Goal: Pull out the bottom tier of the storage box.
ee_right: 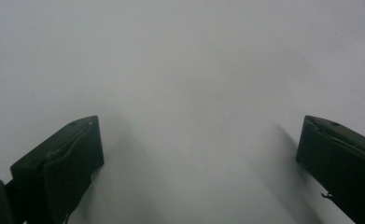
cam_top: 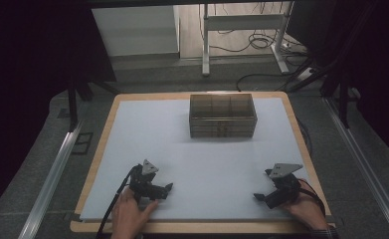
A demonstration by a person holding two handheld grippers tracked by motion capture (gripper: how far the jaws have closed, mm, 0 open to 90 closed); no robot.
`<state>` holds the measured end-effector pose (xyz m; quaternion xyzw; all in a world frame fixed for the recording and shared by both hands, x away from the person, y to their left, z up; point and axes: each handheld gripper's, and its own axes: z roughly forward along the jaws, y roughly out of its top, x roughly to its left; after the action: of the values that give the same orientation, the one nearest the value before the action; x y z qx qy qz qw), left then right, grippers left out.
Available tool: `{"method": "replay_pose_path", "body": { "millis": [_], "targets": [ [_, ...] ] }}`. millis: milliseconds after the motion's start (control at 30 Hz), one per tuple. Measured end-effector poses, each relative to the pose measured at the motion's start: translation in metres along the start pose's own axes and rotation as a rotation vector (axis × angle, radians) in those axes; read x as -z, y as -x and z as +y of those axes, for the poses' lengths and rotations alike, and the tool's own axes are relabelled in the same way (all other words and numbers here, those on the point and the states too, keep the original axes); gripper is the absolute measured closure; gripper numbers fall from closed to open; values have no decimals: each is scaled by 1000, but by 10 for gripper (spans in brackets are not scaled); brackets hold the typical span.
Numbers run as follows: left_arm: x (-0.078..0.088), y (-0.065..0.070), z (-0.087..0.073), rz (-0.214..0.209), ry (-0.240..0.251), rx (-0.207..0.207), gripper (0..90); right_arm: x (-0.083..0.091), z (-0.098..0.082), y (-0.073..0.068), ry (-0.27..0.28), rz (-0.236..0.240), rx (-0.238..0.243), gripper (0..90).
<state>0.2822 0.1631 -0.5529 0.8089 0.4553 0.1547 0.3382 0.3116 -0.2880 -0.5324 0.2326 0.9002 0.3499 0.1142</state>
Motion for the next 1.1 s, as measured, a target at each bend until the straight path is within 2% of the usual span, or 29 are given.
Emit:
{"method": "replay_pose_path", "body": {
  "millis": [867,1100],
  "targets": [
    [0,0,0,2,-1,-3,0,0,0,0,1,-1,-1,4],
    [0,0,0,2,-4,-6,0,1,0,-1,6,-2,-4,28]
  ]
}}
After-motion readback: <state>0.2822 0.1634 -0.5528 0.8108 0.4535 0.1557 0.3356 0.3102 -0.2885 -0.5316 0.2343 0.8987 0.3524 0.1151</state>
